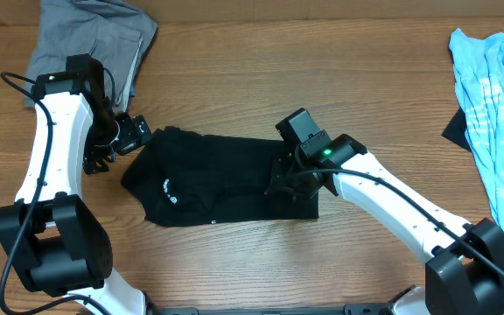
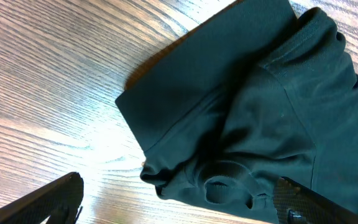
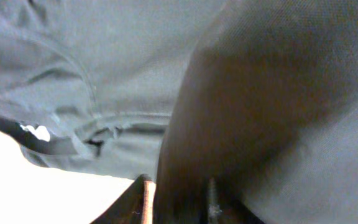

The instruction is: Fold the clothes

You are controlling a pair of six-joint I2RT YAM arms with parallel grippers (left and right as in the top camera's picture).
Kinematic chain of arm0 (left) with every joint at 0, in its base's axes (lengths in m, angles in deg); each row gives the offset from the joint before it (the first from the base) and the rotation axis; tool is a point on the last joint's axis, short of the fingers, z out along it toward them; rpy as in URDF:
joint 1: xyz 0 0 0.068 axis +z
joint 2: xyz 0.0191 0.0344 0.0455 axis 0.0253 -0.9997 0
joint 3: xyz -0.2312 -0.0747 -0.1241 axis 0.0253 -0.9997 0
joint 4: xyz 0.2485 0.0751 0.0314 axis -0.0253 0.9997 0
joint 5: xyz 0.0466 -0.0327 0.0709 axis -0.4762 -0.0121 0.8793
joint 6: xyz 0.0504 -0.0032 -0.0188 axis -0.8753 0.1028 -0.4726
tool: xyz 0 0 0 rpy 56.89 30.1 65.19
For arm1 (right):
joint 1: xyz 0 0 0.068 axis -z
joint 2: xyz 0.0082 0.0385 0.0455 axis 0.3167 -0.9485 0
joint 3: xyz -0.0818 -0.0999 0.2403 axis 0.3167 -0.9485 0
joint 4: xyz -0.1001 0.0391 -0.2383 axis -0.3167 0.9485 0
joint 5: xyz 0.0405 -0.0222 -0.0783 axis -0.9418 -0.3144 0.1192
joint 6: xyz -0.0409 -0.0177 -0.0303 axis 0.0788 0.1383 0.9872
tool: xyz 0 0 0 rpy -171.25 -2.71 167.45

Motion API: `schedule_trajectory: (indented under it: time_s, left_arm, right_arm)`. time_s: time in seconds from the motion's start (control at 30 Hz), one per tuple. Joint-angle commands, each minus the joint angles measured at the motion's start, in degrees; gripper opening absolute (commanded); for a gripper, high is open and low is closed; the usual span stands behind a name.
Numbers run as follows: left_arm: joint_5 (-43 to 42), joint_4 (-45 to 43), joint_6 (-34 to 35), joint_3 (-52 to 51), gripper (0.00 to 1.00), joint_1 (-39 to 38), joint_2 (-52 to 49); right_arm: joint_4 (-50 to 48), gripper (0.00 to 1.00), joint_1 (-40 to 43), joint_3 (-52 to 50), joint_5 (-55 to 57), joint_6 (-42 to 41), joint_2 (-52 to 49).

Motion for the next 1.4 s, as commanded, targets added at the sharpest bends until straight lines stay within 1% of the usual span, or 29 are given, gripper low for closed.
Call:
schedule_trajectory:
  time_s: [0.0,0.03,0.13,0.23,0.27,0.4,0.47,0.57,0.67,0.7,0.83,0.97,1.07,1.23,1.37]
  left_arm:
    - [-0.2,-0.2,-1.3,-0.3,1.0,-0.4,-0.4]
    - [-0.2,-0.2,-1.3,-0.3,1.0,-0.4,-0.4]
    - [-0.2,-0.2,-1.3,-0.3,1.0,-0.4,-0.4]
    - [-0.2,-0.2,-1.3,-0.6,1.0,-0.4,-0.4]
    - [-0.2,-0.2,-1.3,-0.8,1.0,-0.4,-0.4]
    - [-0.2,-1.0,-1.3,-2.8,1.0,-0.4,-0.4]
    - [-0.2,-1.5,-1.3,-3.3,1.0,-0.4,-0.4]
    - [-0.2,-1.7,-1.3,-3.4,1.0,-0.4,-0.4]
    - [-0.2,-1.6,-1.3,-3.4,1.0,-0.4,-0.4]
    - [-0.3,-1.4,-1.3,-3.4,1.0,-0.4,-0.4]
    - [-0.4,-0.4,-2.3,-3.4,1.0,-0.4,-0.4]
    - [-0.4,-0.6,-2.6,-3.4,1.0,-0.4,-0.4]
    - [-0.4,-0.9,-2.6,-3.4,1.0,-0.4,-0.4]
    - [-0.4,-1.3,-2.6,-3.4,1.0,-0.4,-0.4]
    - [-0.4,-1.3,-2.6,-3.4,1.0,-0.4,-0.4]
  right_arm:
    - [-0.6,0.71,-0.3,1.2,-1.0,-0.7,-0.2]
    - [-0.8,0.75,-0.3,1.2,-1.3,-0.7,-0.2]
    - [-1.5,0.8,-0.3,1.2,-1.0,-0.7,-0.2]
    - [-1.0,0.89,1.5,1.7,-0.4,2.0,-0.2]
    - [-0.3,0.89,2.5,2.0,-0.1,1.9,-0.2]
    - [2.7,0.89,10.6,2.8,0.0,2.3,-0.3]
    - [2.6,0.89,12.5,2.8,-0.5,4.3,-0.5]
    - [2.1,0.89,13.1,2.8,-0.9,6.7,-1.5]
    - [0.3,0.89,13.1,2.8,-0.7,6.9,-4.9]
    - [-0.2,0.89,13.1,2.8,-0.9,6.9,-5.8]
    - [-4.0,0.81,13.1,2.8,-5.7,6.9,-10.4]
    - [-5.8,0.75,13.1,2.8,-6.9,6.9,-11.2]
    - [-5.9,0.63,13.1,2.8,-6.9,6.9,-11.2]
    - [-5.9,0.6,13.1,2.8,-6.9,6.4,-11.2]
    - [-5.0,0.61,13.2,2.9,-5.2,6.4,-11.2]
